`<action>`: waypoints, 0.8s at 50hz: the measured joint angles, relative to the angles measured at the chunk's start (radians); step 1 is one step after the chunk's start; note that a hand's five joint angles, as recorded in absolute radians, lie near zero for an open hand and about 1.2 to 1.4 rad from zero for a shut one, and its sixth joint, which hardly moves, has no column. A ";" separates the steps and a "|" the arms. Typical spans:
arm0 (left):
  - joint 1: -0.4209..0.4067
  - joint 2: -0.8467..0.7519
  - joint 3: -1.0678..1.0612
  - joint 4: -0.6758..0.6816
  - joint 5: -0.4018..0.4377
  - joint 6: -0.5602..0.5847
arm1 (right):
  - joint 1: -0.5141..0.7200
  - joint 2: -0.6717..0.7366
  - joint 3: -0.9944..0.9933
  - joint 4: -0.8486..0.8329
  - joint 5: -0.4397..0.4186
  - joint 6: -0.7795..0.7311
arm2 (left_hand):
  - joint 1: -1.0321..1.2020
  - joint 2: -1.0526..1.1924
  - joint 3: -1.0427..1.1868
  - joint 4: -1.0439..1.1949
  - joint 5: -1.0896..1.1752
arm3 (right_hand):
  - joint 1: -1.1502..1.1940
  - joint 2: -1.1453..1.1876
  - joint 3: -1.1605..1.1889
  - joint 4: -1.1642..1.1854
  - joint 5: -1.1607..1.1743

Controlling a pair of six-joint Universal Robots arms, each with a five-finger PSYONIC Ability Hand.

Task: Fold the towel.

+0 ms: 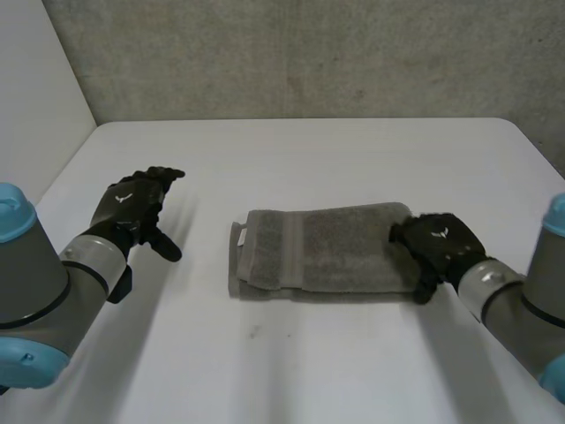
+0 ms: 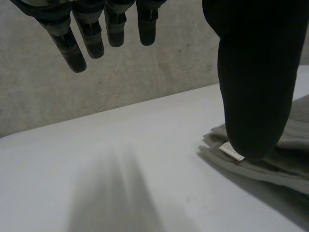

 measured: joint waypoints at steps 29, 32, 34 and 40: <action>-0.037 0.051 -0.014 -0.014 -0.004 -0.004 | -0.039 0.069 -0.013 -0.169 -0.043 0.024 | 0.000 0.000 0.000 0.000 0.000 | 0.961 0.841 0.847 0.851 0.842; -0.038 0.069 -0.012 -0.018 -0.005 -0.004 | 0.016 0.083 -0.079 -0.166 -0.042 0.064 | 0.000 0.000 0.000 0.000 0.000 | 0.963 0.844 0.849 0.851 0.841; -0.038 0.092 -0.012 -0.022 -0.006 -0.005 | 0.097 0.111 -0.171 -0.156 -0.039 0.112 | 0.000 0.000 0.000 0.000 0.000 | 0.963 0.845 0.849 0.851 0.843; -0.033 0.134 -0.013 -0.025 -0.008 -0.005 | 0.274 0.192 -0.371 -0.123 -0.036 0.175 | 0.000 0.000 0.000 0.000 0.000 | 0.963 0.845 0.849 0.851 0.844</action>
